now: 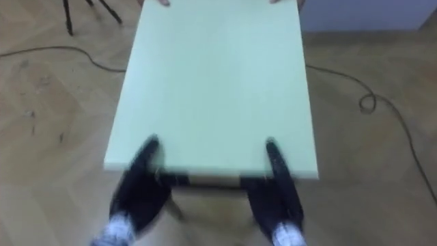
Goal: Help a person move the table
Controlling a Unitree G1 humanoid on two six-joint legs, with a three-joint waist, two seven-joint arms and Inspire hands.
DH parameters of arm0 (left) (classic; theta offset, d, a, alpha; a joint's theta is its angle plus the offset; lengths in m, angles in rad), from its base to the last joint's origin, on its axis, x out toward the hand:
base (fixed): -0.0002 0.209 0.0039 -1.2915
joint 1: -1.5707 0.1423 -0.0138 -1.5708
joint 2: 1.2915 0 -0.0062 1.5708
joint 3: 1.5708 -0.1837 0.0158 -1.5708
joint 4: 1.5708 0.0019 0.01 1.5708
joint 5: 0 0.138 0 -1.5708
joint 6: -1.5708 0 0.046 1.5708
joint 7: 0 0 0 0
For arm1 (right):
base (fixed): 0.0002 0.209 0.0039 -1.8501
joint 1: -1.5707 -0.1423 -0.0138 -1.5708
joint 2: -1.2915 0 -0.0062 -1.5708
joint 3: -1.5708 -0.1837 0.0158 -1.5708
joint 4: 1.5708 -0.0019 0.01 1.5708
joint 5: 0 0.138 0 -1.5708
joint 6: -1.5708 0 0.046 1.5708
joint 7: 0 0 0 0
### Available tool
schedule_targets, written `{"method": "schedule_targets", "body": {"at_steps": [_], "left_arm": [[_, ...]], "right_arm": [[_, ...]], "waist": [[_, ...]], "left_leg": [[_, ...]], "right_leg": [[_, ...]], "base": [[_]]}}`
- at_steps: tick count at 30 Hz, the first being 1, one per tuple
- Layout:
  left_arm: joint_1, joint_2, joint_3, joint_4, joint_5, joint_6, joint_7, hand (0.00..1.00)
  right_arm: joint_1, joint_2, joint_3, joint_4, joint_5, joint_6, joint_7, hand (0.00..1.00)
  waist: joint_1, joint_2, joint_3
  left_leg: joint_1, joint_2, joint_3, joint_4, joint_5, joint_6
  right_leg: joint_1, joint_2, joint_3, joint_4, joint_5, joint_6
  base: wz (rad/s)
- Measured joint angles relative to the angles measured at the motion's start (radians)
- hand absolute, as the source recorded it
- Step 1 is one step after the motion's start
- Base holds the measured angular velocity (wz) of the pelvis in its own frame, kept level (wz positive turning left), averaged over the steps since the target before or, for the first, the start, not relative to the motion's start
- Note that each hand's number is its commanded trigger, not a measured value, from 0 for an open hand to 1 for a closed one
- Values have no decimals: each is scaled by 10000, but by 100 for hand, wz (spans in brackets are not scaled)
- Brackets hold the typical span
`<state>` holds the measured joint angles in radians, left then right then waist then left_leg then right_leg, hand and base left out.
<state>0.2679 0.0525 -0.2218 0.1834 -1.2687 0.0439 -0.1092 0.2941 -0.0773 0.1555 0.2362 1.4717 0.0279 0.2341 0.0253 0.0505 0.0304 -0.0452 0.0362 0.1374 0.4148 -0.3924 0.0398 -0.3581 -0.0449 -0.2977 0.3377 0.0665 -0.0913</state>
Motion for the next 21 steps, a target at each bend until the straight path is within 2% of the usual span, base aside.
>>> {"method": "schedule_targets", "body": {"at_steps": [1,2,3,4,5,6,7,8,9,10,11,12,13,14,15,16,18,19,21], "left_arm": [[33,-10,-8,0,-3,1,0,100],[108,-10,-24,-28,-60,1,0,100],[120,10,-96,-43,-81,3,0,100],[118,9,-168,-42,-35,8,21,100],[112,-2,-330,-43,63,69,109,100],[165,13,-400,-47,142,128,124,100],[218,28,-400,-70,168,146,123,100],[350,39,-382,-131,169,149,114,100],[454,24,-320,-147,166,159,81,100],[481,25,-296,-162,167,186,74,100],[513,40,-235,-223,165,211,74,100],[595,87,-139,-402,165,214,74,100],[594,92,-110,-460,171,216,74,100],[598,92,-83,-510,197,216,74,100],[646,104,-82,-559,217,218,74,100],[790,107,-76,-722,297,210,74,100],[968,100,-96,-1012,411,191,72,100],[977,100,-96,-1099,456,172,72,100],[909,111,-21,-1275,657,83,66,100]], "right_arm": [[29,0,-30,0,-1,51,0,100],[53,-10,-43,-3,-39,97,0,100],[138,7,-104,-72,-89,153,0,100],[291,14,-148,-174,-109,163,0,100],[721,16,-295,-414,-87,164,0,100],[1035,18,-362,-587,-59,165,1,100],[1116,22,-345,-623,-54,166,1,100],[1220,21,-291,-701,-80,157,1,100],[1217,3,-262,-754,-178,160,-35,100],[1214,-21,-229,-789,-194,152,-73,100],[1201,-60,-144,-855,-149,148,-153,100],[1155,-57,-4,-880,-79,112,-168,100],[1149,-67,42,-924,-51,64,-168,100],[1112,-81,132,-952,-41,-56,-169,100],[1113,-72,177,-942,-64,-110,-177,100],[1119,-76,217,-939,-48,-133,-176,100],[1120,-77,307,-975,20,-142,-138,100],[1119,-78,305,-1023,72,-146,-134,100],[1090,-50,363,-1068,212,-212,-43,100]], "waist": [[-26,19,-13],[-157,33,-32],[-343,58,-45],[-422,54,-47],[-531,39,-57],[-537,-50,-115],[-525,-118,-162],[-440,-208,-211],[-330,-239,-212],[-250,-263,-211],[-154,-396,-201],[-151,-626,-203],[-110,-717,-180],[-59,-727,-113],[-24,-716,-104],[58,-783,-60],[108,-916,-53],[131,-940,-53],[149,-1073,-25]], "left_leg": [[-52,-57,-9,-6,76,59],[-186,-150,-11,-88,289,188],[-407,-160,134,-63,485,316],[-467,-131,396,-52,574,374],[-474,-115,808,-103,714,474],[-461,-163,1241,-268,881,547],[-461,-211,1446,-378,975,570],[-491,-323,1676,-472,1120,628],[-564,-365,1800,-450,1181,644],[-616,-369,1850,-412,1195,638],[-760,-396,1867,-312,1241,607],[-1034,-424,1852,-153,1312,551],[-1189,-400,1834,58,1342,507],[-1457,-273,1621,262,1431,409],[-1549,-228,1469,269,1485,350],[-1642,-184,1171,201,1629,272],[-2002,-124,1021,186,1828,287],[-2162,-126,1041,217,1871,312],[-2665,-130,1181,318,2036,454]], "right_leg": [[-11,-44,35,-86,208,108],[-16,-99,288,-389,670,508],[-67,-240,676,-372,871,951],[-121,-390,765,61,585,1159],[-123,-813,785,1580,-498,1287],[-67,-1277,829,3282,-1428,1283],[8,-1487,915,3943,-1757,1350],[390,-1856,1068,4804,-2177,1497],[1005,-2166,1155,5176,-2340,1585],[1322,-2252,1290,5263,-2344,1595],[1995,-2327,1522,5278,-2219,1597],[2548,-2353,1660,5109,-2028,1630],[2690,-2320,1664,4829,-2176,1791],[2684,-2065,1499,4504,-2294,1884],[2684,-1933,1489,4367,-2288,1876],[2672,-1773,1487,4172,-2292,1881],[2579,-1644,1557,3663,-2578,2113],[2509,-1645,1578,3560,-2699,2110],[2409,-1720,1623,3042,-3247,2104]], "base": [[11],[31],[48],[88],[88],[73],[25],[-16],[-29],[-35],[-17],[-9],[-5],[-10],[-17],[-16],[-16],[-5],[0]]}}
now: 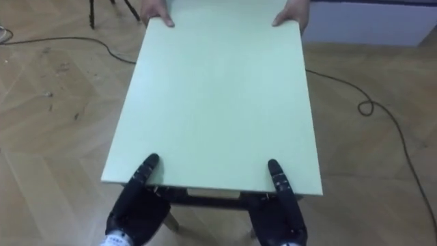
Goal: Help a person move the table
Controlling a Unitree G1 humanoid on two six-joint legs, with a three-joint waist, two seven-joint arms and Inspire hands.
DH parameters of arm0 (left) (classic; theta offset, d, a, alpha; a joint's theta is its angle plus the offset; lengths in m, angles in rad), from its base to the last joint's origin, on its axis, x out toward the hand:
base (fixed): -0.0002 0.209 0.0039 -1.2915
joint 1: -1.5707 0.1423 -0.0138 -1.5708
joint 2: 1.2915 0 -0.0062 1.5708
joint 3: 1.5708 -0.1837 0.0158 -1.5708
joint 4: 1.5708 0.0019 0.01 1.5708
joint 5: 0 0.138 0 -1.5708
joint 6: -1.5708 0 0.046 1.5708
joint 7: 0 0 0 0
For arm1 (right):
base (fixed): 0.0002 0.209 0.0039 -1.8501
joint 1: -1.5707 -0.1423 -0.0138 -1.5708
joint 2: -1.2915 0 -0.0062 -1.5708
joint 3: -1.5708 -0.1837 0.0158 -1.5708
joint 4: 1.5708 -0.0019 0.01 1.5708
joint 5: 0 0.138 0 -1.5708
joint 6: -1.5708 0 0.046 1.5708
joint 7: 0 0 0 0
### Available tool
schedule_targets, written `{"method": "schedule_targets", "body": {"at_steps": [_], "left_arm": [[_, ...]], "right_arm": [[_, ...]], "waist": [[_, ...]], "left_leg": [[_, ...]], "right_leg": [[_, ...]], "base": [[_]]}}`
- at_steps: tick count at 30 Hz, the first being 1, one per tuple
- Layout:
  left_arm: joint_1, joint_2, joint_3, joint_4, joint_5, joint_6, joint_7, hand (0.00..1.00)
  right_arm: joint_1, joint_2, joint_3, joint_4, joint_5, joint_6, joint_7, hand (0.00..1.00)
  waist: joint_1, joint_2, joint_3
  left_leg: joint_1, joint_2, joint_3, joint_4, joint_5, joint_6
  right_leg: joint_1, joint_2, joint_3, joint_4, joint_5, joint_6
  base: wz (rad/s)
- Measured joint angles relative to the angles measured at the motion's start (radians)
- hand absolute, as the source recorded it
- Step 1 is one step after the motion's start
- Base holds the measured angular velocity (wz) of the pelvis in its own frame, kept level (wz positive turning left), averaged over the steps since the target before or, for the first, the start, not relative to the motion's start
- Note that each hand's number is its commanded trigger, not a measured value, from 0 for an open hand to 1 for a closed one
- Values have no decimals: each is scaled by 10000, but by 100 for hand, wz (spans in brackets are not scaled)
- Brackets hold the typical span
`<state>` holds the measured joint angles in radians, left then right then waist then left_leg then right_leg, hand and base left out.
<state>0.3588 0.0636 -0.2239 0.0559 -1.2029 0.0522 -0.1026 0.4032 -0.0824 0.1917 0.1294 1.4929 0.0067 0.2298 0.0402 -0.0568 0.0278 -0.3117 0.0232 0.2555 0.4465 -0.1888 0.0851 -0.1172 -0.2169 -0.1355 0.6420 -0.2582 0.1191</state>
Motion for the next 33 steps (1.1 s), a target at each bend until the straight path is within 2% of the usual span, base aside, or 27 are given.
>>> {"method": "schedule_targets", "body": {"at_steps": [2,4,5,6,7,8,9,11,13,15,16,17,18,19,20,21,22,24,25,26,27,28,29,30,31,32,33], "left_arm": [[-119,72,151,-68,100,-29,-2,100],[-397,132,224,-62,232,-28,6,100],[-568,142,241,-62,317,-28,9,100],[-703,164,278,-57,334,-35,16,100],[-762,170,278,-56,325,-35,28,100],[-929,176,262,55,334,-66,36,100],[-1099,193,233,177,394,-76,35,100],[-1144,295,186,223,442,-96,-25,100],[-886,299,99,223,478,-155,-215,100],[-680,329,70,227,564,-147,-280,100],[-689,342,71,230,564,-147,-280,100],[-716,329,64,241,587,-152,-279,100],[-715,291,68,255,596,-181,-280,100],[-707,272,67,298,592,-205,-280,100],[-592,245,154,354,575,-251,-302,100],[-387,192,191,358,529,-267,-348,100],[-319,160,188,372,503,-272,-357,100],[-85,82,213,428,378,-246,-437,100],[-32,72,213,426,365,-225,-444,100],[0,56,228,433,368,-161,-442,100],[15,44,239,435,376,-133,-408,100],[21,43,240,432,374,-133,-406,100],[23,40,240,398,352,-129,-406,100],[6,32,250,376,371,-117,-400,100],[3,36,262,376,392,-113,-386,100],[23,29,243,377,396,-46,-307,100],[36,19,238,377,396,-17,-305,100]], "right_arm": [[-112,52,205,-1,59,-133,14,100],[-205,107,301,8,219,-211,14,100],[-358,124,331,53,348,-212,13,100],[-542,124,336,138,398,-192,10,100],[-627,124,334,184,432,-196,9,100],[-779,128,324,318,538,-196,10,100],[-835,139,323,458,708,-207,45,100],[-803,142,333,565,848,-138,129,100],[-543,142,319,575,835,-116,270,100],[-339,136,370,603,813,-108,356,100],[-337,134,398,602,820,-128,354,100],[-322,133,436,602,822,-206,352,100],[-336,134,451,604,814,-257,353,100],[-341,128,474,612,791,-286,352,100],[-348,5,590,616,784,-324,343,100],[-351,-56,643,652,704,-308,329,100],[-341,-71,642,673,663,-311,329,100],[-304,-246,656,677,518,-250,329,100],[-302,-269,655,677,479,-249,329,100],[-304,-298,635,676,394,-252,330,100],[-293,-292,610,669,320,-252,333,100],[-291,-292,607,649,298,-254,333,100],[-285,-336,608,563,287,-259,333,100],[-289,-367,613,515,282,-276,333,100],[-283,-369,621,509,279,-280,333,100],[-182,-407,623,471,273,-305,342,100],[-154,-435,623,444,274,-322,347,100]], "waist": [[105,-123,16],[134,-281,18],[159,-371,18],[167,-411,34],[169,-410,35],[183,-361,49],[201,-292,75],[270,-277,70],[415,-135,46],[576,99,38],[647,144,45],[785,226,20],[854,252,11],[890,249,15],[1066,254,6],[1066,344,0],[1043,426,12],[929,776,12],[875,872,11],[702,1019,32],[443,1107,27],[326,1145,23],[140,1258,33],[-16,1304,31],[-96,1272,30],[-165,1215,21],[-183,1216,25]], "left_leg": [[-359,5,160,26,121,55],[-749,-1,189,130,289,104],[-1001,62,225,244,373,95],[-1196,269,448,334,458,94],[-1310,366,481,372,521,77],[-1489,578,429,379,699,26],[-1569,815,420,276,931,-38],[-1577,1034,383,-61,1309,-164],[-1445,1134,288,-466,1787,-297],[-1037,1220,123,-1462,2659,-554],[-925,1228,37,-1828,2951,-659],[-696,1242,-215,-2597,3532,-1133],[-661,1252,-476,-2594,3663,-1433],[-685,1259,-531,-2160,3349,-1345],[-688,1266,-577,-835,2269,-1204],[-684,1258,-590,640,1251,-1198],[-684,1266,-680,1276,896,-1230],[-461,1395,-852,3486,-164,-1282],[-302,1412,-1012,3890,-342,-1293],[116,1399,-1121,4365,-547,-1297],[662,1450,-1123,4661,-494,-1370],[1019,1473,-1121,4673,-446,-1434],[1816,1550,-1112,4322,-162,-1519],[2455,1552,-1112,3405,-409,-1626],[2578,1480,-1053,2970,-548,-1652],[2742,1310,-1018,2450,-525,-1635],[2819,1226,-1046,2238,-525,-1634]], "right_leg": [[-39,-33,19,-323,-410,-13],[-19,-64,-146,-790,-786,-37],[-23,-23,-227,-1122,-990,-90],[-18,96,-342,-1439,-1127,-107],[-43,172,-408,-1556,-1155,-126],[-40,425,-520,-1841,-1115,-198],[-27,734,-660,-2059,-910,-357],[-95,1054,-842,-2315,-687,-616],[-168,1318,-865,-2467,-516,-832],[-170,1681,-831,-2648,-251,-1137],[-204,1770,-838,-2698,-210,-1235],[-303,1914,-972,-2828,-61,-1475],[-465,1831,-1208,-2825,42,-1686],[-505,1800,-1297,-2818,99,-1767],[-519,1704,-1591,-2830,200,-1870],[-468,1661,-1908,-2876,276,-1963],[-416,1672,-2099,-2925,309,-2006],[-380,1765,-2860,-2987,386,-2172],[-388,1813,-2962,-2985,393,-2205],[-359,1848,-3275,-2970,383,-2255],[-400,1858,-3570,-2950,370,-2277],[-435,1870,-3667,-2926,369,-2280],[-577,1889,-3861,-2795,368,-2284],[-829,1876,-3877,-2530,368,-2281],[-938,1827,-3801,-2433,429,-2259],[-1123,1784,-3182,-2349,622,-2293],[-1203,1818,-2799,-2290,691,-2286]], "base": [[-9],[6],[0],[-4],[-4],[10],[14],[7],[-2],[-2],[-7],[-8],[-14],[-43],[-54],[-45],[-13],[0],[21],[54],[63],[62],[49],[47],[40],[26],[18]]}}
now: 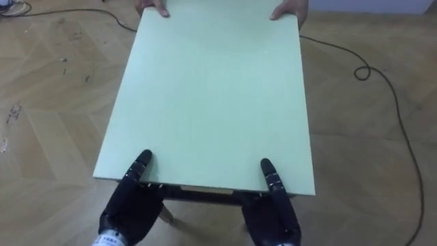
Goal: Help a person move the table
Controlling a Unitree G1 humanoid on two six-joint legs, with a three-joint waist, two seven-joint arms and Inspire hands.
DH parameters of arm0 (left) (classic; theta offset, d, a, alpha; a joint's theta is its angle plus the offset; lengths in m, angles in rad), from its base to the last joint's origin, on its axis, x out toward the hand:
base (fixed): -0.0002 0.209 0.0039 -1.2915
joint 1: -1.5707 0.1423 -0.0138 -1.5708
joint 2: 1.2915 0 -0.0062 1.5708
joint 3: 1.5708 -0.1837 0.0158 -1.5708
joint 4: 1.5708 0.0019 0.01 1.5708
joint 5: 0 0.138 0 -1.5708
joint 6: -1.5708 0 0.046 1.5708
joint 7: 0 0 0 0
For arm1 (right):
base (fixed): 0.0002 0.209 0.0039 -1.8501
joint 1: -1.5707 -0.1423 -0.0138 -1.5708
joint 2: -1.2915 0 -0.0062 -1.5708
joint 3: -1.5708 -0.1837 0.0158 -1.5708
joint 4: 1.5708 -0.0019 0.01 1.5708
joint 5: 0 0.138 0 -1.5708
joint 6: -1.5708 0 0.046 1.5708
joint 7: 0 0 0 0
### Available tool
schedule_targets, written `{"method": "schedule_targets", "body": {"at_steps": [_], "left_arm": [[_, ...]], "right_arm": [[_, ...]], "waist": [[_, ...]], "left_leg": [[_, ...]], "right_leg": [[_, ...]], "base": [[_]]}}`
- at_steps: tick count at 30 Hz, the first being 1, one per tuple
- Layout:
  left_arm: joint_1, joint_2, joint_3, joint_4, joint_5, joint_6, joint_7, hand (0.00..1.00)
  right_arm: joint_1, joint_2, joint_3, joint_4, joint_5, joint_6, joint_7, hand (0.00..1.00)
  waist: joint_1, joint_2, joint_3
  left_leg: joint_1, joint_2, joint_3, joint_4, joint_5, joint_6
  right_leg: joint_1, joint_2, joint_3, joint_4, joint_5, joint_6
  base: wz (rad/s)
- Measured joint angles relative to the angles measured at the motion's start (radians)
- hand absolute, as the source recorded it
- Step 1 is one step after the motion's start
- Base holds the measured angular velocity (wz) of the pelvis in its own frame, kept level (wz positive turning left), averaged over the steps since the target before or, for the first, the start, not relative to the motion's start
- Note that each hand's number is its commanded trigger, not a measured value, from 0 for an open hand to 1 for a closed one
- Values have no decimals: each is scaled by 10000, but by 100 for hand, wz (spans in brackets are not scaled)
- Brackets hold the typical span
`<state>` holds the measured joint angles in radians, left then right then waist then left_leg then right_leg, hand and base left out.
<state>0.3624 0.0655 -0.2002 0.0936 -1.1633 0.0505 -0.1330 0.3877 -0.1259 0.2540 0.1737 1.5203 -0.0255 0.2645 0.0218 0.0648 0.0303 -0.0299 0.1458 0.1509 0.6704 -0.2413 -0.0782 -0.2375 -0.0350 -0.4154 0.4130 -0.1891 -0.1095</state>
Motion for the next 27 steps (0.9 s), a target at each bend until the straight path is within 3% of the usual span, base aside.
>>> {"method": "schedule_targets", "body": {"at_steps": [2,3,6,8,11,15,20,22,23,24,25,26,27], "left_arm": [[47,55,-10,-2,-6,59,-6,100],[16,41,-13,-10,4,59,-30,100],[-403,-6,-41,-8,243,73,-5,100],[-661,-7,-67,64,171,73,152,100],[-639,-73,-88,69,45,-64,247,100],[-564,-79,-40,92,48,-132,248,100],[-417,-147,-22,310,-62,-122,245,100],[-375,-202,-54,359,-154,-109,258,100],[-396,-216,-84,358,-221,-104,318,100],[-396,-223,-89,380,-220,-73,374,100],[-403,-216,-95,384,-194,-33,397,100],[-411,-209,-110,382,-82,7,416,100],[-412,-196,-82,381,-8,4,415,100]], "right_arm": [[19,-56,48,0,-37,-39,27,100],[17,-62,38,-5,-16,-82,115,100],[-63,31,-100,-26,125,-151,201,100],[-218,77,-244,-25,97,-64,134,100],[-473,50,-327,25,-99,71,16,100],[-485,276,-529,137,-392,285,100,100],[-418,290,-726,223,-659,638,82,100],[-419,294,-762,238,-793,705,75,100],[-433,302,-793,238,-817,705,73,100],[-381,298,-824,241,-810,700,40,100],[-295,321,-824,237,-807,693,37,100],[-108,378,-822,202,-715,641,40,100],[-44,402,-763,198,-647,563,43,100]], "waist": [[-58,-11,-2],[-161,4,-2],[-121,43,-4],[-124,38,-2],[59,31,-3],[83,-86,31],[131,-321,26],[69,-360,19],[-32,-393,14],[-201,-385,14],[-231,-380,12],[-254,-424,-4],[-199,-472,-27]], "left_leg": [[269,-184,-151,-878,-94,-150],[343,-130,-149,-1374,-413,-427],[691,119,-92,-3199,-1275,-274],[732,-49,-35,-3650,-1399,-157],[721,-368,-200,-3811,-1392,-69],[522,-636,-185,-3866,-1300,313],[375,-1194,-156,-3842,-1013,869],[201,-1400,-149,-3737,-905,1062],[13,-1441,-99,-3668,-818,1217],[-63,-1337,285,-3677,-716,1272],[-63,-1225,598,-3684,-654,1231],[-77,-1164,751,-3790,-522,1188],[-121,-1096,960,-3855,-420,1127]], "right_leg": [[-196,70,962,-140,297,7],[-343,100,1294,-198,385,121],[-996,344,1706,121,518,257],[-1393,307,1837,460,653,285],[-1550,183,1962,242,1005,423],[-1630,60,1922,-194,1538,474],[-1595,-258,1971,-819,2716,497],[-1581,-405,2062,-1129,3242,731],[-1513,-479,2277,-1498,3592,1024],[-1435,-578,2507,-1287,3442,1237],[-1420,-713,2482,-714,2917,1302],[-1226,-923,2296,382,1745,1295],[-910,-1045,2214,1032,901,1388]], "base": [[19],[34],[32],[0],[-31],[-8],[-14],[-3],[26],[40],[55],[38],[24]]}}
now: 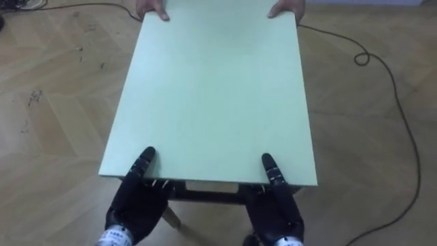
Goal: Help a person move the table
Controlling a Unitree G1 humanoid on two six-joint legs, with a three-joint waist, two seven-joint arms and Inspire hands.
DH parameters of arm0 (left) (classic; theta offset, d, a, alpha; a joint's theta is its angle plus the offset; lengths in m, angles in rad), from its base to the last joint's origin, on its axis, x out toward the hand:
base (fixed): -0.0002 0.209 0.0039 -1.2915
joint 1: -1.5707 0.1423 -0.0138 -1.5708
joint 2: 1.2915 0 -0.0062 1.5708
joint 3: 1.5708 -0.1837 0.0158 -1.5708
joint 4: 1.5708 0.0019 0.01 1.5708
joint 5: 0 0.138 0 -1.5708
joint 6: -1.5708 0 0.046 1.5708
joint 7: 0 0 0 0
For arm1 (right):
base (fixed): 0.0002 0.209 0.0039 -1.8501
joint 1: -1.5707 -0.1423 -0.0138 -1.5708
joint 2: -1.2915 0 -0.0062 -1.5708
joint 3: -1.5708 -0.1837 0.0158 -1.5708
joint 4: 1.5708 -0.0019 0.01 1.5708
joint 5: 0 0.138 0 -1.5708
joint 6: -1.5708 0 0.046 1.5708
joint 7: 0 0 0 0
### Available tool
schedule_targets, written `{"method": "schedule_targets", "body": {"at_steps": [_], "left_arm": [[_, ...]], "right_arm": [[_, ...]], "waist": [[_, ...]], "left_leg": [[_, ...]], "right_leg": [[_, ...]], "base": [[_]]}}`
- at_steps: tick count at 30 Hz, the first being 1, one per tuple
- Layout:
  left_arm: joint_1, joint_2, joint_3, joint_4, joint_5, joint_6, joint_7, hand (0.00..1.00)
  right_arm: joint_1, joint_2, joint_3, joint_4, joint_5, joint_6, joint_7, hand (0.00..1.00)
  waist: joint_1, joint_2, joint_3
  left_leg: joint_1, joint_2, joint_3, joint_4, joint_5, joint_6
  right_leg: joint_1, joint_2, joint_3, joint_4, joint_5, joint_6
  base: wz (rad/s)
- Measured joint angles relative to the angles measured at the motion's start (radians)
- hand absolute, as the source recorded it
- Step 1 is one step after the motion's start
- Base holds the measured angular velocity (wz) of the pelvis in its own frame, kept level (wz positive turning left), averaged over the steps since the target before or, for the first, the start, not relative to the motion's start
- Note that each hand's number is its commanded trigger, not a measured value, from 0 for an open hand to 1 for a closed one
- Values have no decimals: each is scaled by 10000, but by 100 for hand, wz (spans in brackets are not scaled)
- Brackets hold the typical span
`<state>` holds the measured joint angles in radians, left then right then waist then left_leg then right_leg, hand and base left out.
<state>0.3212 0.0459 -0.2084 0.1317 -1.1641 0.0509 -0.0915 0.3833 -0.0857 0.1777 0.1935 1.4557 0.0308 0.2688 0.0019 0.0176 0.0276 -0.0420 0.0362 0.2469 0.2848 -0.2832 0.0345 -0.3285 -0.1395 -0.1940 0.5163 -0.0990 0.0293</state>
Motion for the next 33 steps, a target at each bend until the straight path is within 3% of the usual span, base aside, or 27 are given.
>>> {"method": "schedule_targets", "body": {"at_steps": [2,3,4,5,9,20,24,31,33], "left_arm": [[73,50,53,-2,-4,7,-22,100],[132,24,84,-4,-6,2,-41,100],[158,9,95,-4,-7,-2,-54,100],[171,6,95,-4,-8,-1,-92,100],[238,39,79,-11,-7,-3,-114,100],[708,187,65,-23,-3,-269,-702,100],[910,175,75,-21,-31,-262,-698,100],[913,112,14,-21,-101,-261,-692,100],[893,90,8,-25,-121,-263,-693,100]], "right_arm": [[19,1,189,9,6,-157,-6,100],[22,-2,356,18,9,-325,-14,100],[23,-18,388,18,8,-398,-14,100],[17,-23,436,19,3,-460,-15,100],[36,-114,538,44,85,-554,-63,100],[230,-257,835,33,76,-646,117,100],[251,-283,866,30,-119,-654,114,100],[113,-434,866,-41,-361,-892,202,100],[37,-451,866,-91,-474,-980,210,100]], "waist": [[124,-6,2],[189,-28,10],[254,-31,6],[409,-30,6],[531,-55,-1],[399,-91,-22],[306,-182,10],[468,-145,38],[598,-93,30]], "left_leg": [[7,23,48,12,85,-71],[22,15,57,38,109,-112],[17,20,93,37,116,-126],[-32,56,148,39,140,-167],[-36,294,91,29,203,-261],[-74,262,-309,-183,283,-273],[51,223,-487,-319,324,-270],[-4,226,-666,-319,324,-269],[-57,222,-917,-322,328,-275]], "right_leg": [[633,103,32,-143,-561,110],[818,268,115,-602,-556,87],[899,338,132,-847,-517,25],[1052,520,130,-1389,-327,-255],[1457,884,70,-2382,198,-381],[1577,955,-88,-2779,288,-358],[1875,932,-278,-2996,324,-317],[1969,938,-462,-3135,340,-313],[2008,929,-608,-3146,321,-287]], "base": [[-13],[-23],[-31],[-30],[-12],[4],[15],[9],[20]]}}
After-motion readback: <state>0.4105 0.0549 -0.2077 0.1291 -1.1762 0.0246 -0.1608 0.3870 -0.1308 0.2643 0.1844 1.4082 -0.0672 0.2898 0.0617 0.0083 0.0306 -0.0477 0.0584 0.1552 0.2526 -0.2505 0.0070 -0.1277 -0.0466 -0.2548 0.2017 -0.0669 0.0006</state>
